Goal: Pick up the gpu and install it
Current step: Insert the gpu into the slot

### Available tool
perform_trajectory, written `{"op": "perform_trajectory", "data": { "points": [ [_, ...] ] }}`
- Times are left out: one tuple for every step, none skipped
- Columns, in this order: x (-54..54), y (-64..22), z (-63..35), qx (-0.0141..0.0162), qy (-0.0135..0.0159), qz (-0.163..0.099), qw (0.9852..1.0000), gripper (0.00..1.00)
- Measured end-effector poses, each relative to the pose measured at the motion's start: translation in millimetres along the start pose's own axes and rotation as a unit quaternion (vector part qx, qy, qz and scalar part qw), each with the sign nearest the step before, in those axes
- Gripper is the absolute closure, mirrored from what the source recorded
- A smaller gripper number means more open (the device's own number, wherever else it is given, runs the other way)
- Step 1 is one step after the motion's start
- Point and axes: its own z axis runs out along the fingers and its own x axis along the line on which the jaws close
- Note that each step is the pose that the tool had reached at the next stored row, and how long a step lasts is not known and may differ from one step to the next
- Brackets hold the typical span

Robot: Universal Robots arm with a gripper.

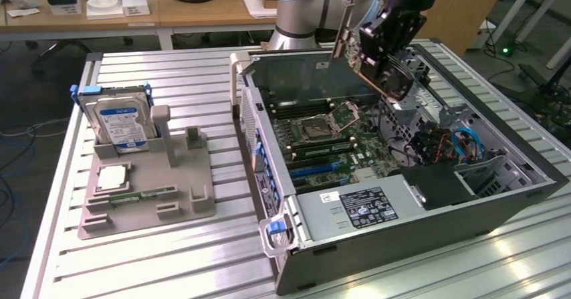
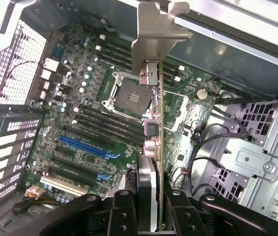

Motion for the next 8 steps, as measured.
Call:
{"op": "perform_trajectory", "data": {
  "points": [
    [-0.3, -0.1, 0.1, -0.0002, 0.0, -0.005, 1.0, 0.72],
    [-0.5, -0.2, 0.3, -0.0003, 0.0001, -0.009, 1.0, 0.72],
    [-0.7, -0.2, 0.4, -0.0004, 0.0002, -0.014, 0.9999, 0.72],
    [-0.9, -0.3, 0.5, -0.0003, 0.0004, -0.019, 0.9998, 0.72],
    [-1.1, -0.4, 0.6, -0.0004, 0.0004, -0.023, 0.9997, 0.72],
    [-1.3, -0.5, 0.7, -0.0004, 0.0006, -0.028, 0.9996, 0.72],
    [-1.5, -0.6, 0.7, -0.0004, 0.0008, -0.033, 0.9994, 0.72],
    [-1.6, -0.6, 0.8, -0.0004, 0.0009, -0.039, 0.9992, 0.72]
  ]
}}
